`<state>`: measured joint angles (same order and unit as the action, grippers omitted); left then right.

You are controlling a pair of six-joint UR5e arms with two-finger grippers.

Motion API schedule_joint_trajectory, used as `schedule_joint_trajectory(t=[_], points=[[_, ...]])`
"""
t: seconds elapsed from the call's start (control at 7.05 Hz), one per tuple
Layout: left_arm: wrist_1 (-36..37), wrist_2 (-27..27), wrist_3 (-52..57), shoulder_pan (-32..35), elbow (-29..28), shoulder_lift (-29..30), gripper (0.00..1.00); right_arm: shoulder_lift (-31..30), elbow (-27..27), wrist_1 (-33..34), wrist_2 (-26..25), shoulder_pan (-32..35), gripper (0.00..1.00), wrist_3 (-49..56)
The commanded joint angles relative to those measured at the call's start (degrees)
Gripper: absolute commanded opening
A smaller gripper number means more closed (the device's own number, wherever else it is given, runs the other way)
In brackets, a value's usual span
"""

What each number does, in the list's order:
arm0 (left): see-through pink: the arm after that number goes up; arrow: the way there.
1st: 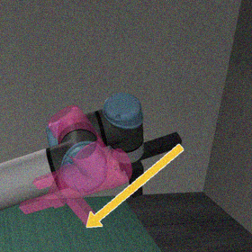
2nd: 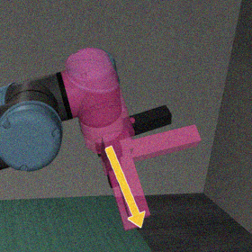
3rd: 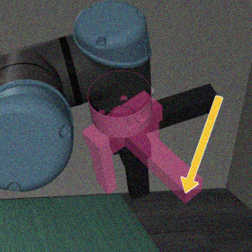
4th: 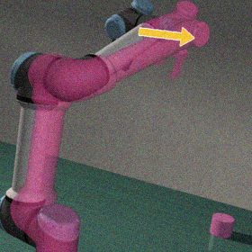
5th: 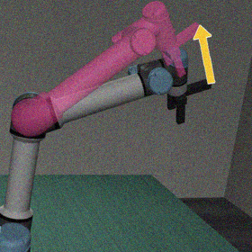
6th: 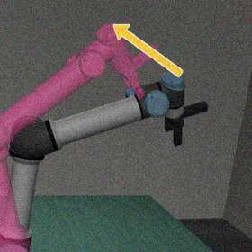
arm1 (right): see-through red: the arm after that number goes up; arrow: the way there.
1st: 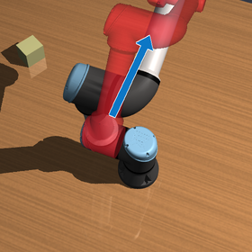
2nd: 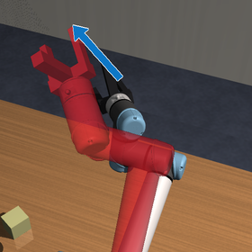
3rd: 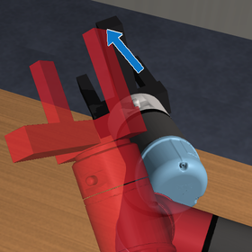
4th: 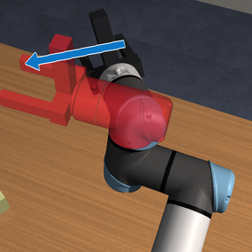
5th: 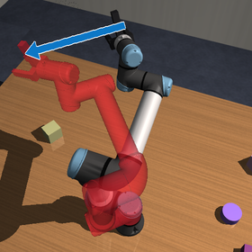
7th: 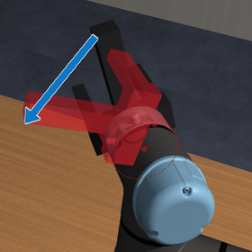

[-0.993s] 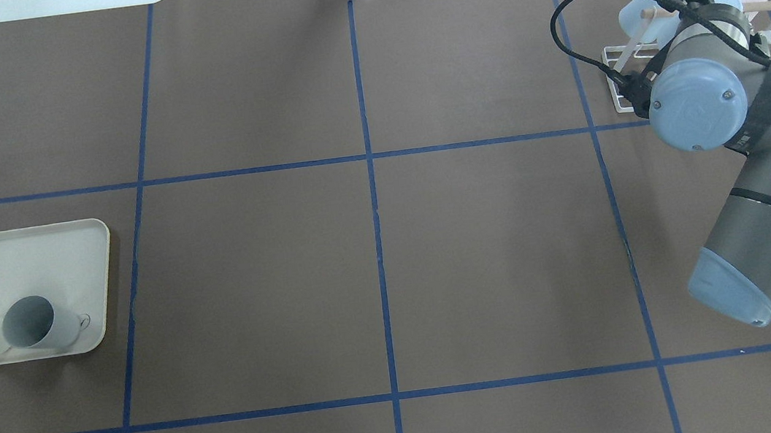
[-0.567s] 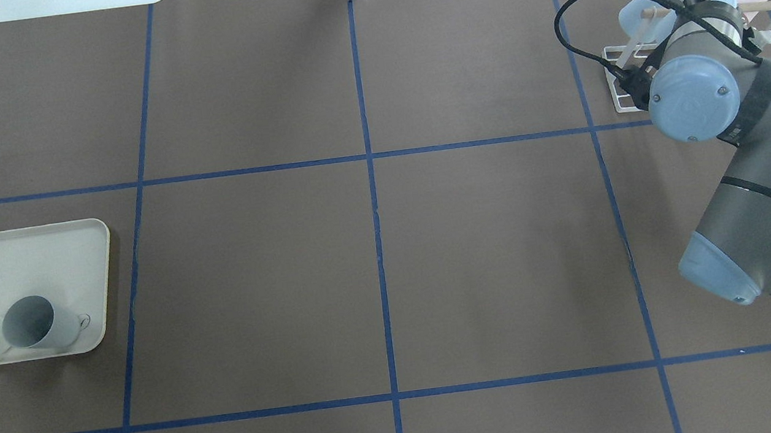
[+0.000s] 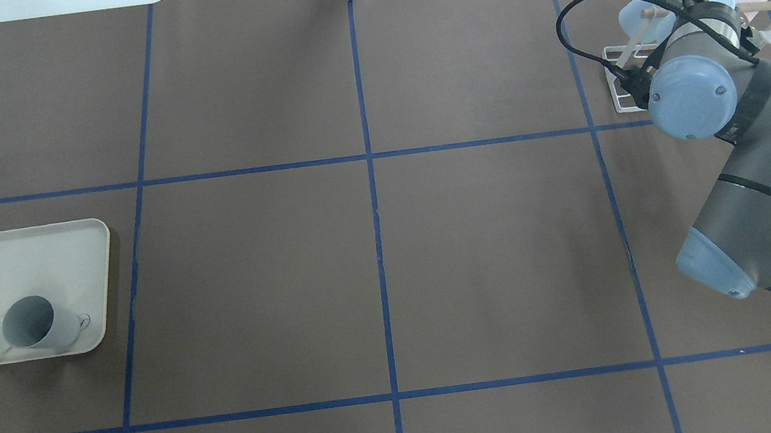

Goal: Transfer IKEA cup to right arm and place on rack

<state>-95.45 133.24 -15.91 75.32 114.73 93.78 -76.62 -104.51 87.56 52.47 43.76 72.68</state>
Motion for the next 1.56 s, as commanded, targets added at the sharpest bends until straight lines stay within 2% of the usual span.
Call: schedule_joint_trajectory(t=[0.0, 1.13, 1.28, 1.42], points=[[0.0, 0.0, 0.0, 0.0, 0.0, 0.0, 1.0, 0.0, 1.0, 0.0, 0.0, -0.1, 0.5, -0.2], [-0.1, 0.0, 0.0, -0.1, -0.4, 0.0, 1.0, 0.3, 2.0, -0.1, -0.4, -2.1, 0.55, -1.7], [-0.1, 0.0, 0.0, -0.1, -0.4, 0.0, 1.0, 0.3, 2.2, 0.0, -0.4, -2.2, 0.59, -1.6], [-0.1, 0.0, 0.0, -0.1, -0.7, 0.0, 1.0, 0.5, 3.0, -0.1, -0.4, -2.3, 0.69, -1.5]])
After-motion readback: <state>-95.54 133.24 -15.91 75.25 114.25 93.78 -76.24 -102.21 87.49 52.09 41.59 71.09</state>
